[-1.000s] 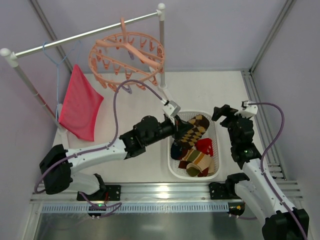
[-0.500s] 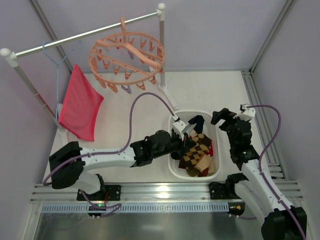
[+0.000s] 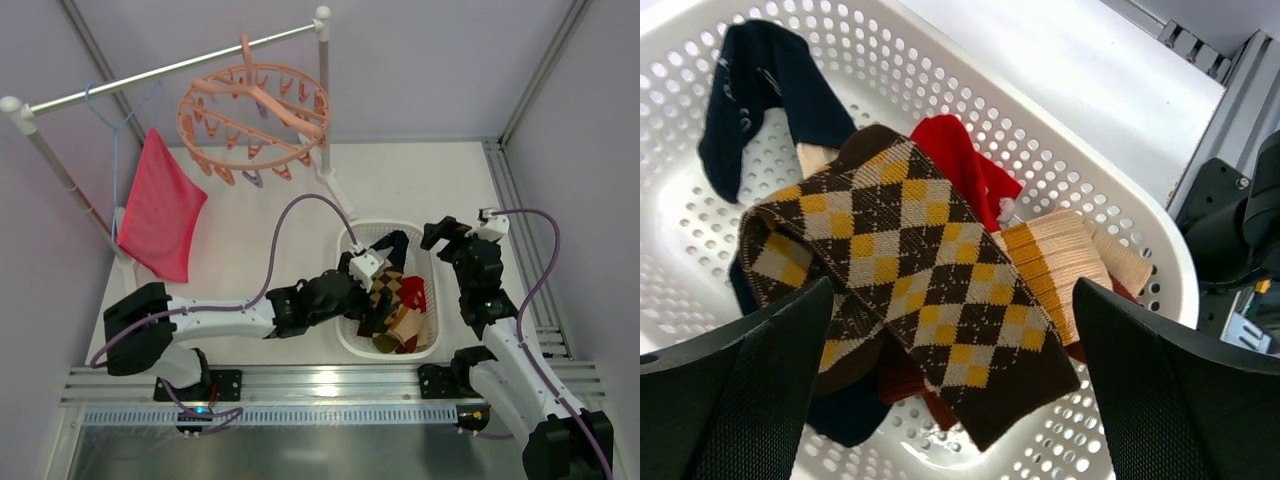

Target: Remove the socks clipped to the hanger

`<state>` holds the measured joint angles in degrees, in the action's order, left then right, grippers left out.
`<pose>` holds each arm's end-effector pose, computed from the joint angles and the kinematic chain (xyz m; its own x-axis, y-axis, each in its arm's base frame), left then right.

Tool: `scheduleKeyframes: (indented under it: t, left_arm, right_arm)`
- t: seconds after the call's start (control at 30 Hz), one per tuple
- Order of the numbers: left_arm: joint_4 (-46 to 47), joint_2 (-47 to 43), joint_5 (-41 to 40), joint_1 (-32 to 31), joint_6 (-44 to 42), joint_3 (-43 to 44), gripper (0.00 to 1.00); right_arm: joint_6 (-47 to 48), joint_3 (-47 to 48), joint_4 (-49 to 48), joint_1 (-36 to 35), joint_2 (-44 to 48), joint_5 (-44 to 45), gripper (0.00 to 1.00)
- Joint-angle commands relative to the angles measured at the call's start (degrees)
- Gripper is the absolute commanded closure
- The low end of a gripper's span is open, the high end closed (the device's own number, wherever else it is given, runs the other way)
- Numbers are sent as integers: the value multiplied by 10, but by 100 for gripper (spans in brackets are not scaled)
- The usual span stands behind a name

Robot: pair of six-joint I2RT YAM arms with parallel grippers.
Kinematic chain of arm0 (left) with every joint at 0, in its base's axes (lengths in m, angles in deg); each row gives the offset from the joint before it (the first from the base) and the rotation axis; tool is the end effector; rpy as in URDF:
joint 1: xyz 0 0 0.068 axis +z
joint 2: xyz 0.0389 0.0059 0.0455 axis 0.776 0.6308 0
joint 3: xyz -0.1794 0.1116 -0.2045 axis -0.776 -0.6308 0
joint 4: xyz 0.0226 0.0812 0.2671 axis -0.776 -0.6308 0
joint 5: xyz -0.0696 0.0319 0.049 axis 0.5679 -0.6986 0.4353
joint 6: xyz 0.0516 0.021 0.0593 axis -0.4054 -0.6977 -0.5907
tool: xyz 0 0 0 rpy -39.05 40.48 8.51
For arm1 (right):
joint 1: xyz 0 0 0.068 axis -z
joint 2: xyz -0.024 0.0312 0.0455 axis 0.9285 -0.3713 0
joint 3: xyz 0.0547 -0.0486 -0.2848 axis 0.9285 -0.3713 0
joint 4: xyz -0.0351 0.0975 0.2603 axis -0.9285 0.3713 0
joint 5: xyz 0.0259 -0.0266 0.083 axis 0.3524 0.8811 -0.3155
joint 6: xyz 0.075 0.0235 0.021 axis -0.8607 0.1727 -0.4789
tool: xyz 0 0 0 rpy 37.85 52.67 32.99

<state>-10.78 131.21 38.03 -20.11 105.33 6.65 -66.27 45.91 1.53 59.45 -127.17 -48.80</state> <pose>0.1365 -0.3553 0.2393 -0.3877 0.1386 -0.9113 0.7863 0.5656 -0.2485 0.2172 0.0199 0.2405 -0.1644 0.3534 -0.9209 0.1043 0.9346 0.3400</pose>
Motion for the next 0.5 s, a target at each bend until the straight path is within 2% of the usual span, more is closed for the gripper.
scheduleKeyframes:
  t: [0.0,0.27,0.37,0.47]
  left_arm:
    - [0,-43,-17,-7,-53,-5,0]
    - [-46,-133,-138,-5,-93,-73,0]
    - [-53,-172,-158,20,-73,-114,0]
    - [-55,-222,-131,99,-31,-160,0]
  right_arm:
    - [3,4,-23,4,5,1,2]
    - [2,5,-25,5,-1,-8,2]
    - [1,5,-27,4,-6,-11,2]
    - [1,6,-28,4,-10,-15,2]
